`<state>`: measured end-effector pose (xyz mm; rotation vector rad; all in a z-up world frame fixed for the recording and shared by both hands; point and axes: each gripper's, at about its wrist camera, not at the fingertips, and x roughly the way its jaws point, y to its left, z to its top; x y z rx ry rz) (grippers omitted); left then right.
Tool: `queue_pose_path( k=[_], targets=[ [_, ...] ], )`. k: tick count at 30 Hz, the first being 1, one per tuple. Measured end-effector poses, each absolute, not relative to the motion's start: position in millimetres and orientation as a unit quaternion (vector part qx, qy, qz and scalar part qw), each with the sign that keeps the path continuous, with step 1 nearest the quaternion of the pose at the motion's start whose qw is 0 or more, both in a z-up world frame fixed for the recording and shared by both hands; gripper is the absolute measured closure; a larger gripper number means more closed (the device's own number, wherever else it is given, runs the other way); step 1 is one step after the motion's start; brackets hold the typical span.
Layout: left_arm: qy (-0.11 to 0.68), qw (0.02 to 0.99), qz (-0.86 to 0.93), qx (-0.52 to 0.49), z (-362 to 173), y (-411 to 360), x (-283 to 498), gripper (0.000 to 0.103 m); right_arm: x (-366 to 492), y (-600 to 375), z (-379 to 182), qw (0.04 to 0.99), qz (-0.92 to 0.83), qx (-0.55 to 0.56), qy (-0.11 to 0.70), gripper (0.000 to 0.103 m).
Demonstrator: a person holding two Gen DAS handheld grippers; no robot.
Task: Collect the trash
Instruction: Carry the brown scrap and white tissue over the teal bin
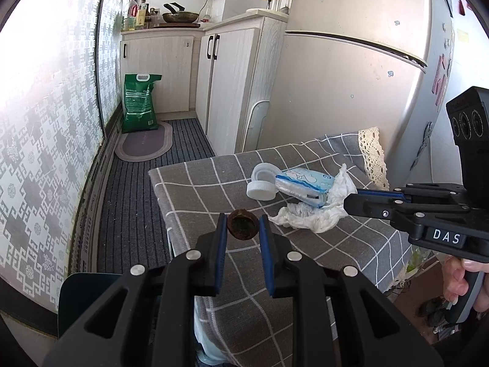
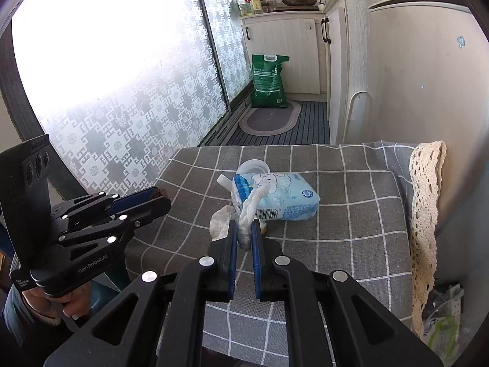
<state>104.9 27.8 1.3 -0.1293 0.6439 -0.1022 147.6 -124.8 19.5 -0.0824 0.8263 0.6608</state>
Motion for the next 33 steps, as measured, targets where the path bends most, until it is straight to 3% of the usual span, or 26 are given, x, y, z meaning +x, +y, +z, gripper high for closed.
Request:
queue_pose_path(
  k=[17,33],
  targets=[
    [0.301,0.949,-0.009,-0.089,4,99,64,0.081,115,-56,49,0.857,0.352,-0.083,0.367,0.094],
    [0.333,0.936,0.044,-0.107,-28,174,32,0.081,94,30,52,0.836,0.403,-0.113,0.356,0.094]
  ],
)
